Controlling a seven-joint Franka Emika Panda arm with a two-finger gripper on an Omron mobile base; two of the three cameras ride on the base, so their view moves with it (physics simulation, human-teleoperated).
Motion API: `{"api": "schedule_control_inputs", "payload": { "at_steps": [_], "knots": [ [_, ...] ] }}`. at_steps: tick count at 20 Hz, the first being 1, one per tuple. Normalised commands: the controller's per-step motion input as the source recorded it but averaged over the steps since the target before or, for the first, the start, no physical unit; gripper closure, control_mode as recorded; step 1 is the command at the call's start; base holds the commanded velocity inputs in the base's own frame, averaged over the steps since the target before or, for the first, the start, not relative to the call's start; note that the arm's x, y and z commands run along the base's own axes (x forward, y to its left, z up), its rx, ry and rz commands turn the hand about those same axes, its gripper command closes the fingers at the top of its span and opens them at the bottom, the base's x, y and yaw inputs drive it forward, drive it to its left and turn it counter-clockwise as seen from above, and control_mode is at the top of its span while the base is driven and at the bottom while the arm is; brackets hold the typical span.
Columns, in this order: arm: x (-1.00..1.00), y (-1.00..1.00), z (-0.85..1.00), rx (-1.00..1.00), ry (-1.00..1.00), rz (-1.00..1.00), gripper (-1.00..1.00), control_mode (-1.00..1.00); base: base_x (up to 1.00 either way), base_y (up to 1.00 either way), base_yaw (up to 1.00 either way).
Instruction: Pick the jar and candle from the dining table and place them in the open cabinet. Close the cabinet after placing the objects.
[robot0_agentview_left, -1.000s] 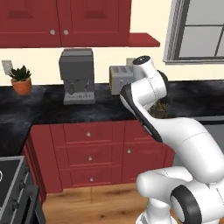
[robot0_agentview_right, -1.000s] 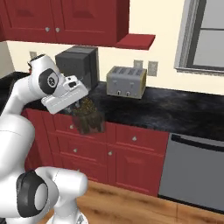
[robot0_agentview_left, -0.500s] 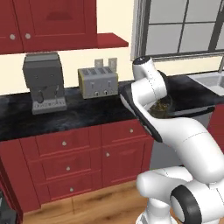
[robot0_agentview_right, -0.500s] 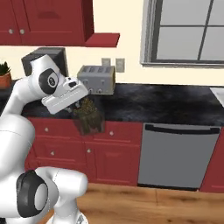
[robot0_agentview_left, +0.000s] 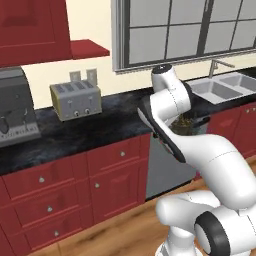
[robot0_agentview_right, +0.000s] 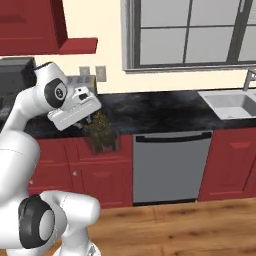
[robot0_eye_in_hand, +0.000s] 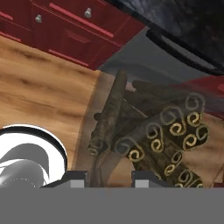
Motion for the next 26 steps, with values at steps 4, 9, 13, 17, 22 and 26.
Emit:
{"api": "schedule_control_inputs", "payload": {
  "at_steps": [4, 9, 13, 17, 22, 26],
  "knots": [
    [0.00, 0.00, 0.00, 0.00, 0.00, 0.00, 1.00, 1.00, 0.16, -0.38, -0.34],
    [0.00, 0.00, 0.00, 0.00, 0.00, 0.00, 1.00, 1.00, 0.17, -0.42, -0.34],
    [0.00, 0.00, 0.00, 0.00, 0.00, 0.00, 1.00, 1.00, 0.19, -0.42, -0.34],
    [0.00, 0.00, 0.00, 0.00, 0.00, 0.00, 1.00, 1.00, 0.18, -0.42, -0.33],
    [0.00, 0.00, 0.00, 0.00, 0.00, 0.00, 1.00, 1.00, 0.29, -0.47, -0.33],
    [0.00, 0.00, 0.00, 0.00, 0.00, 0.00, 1.00, 1.00, 0.44, -0.49, -0.33]
  ]
}}
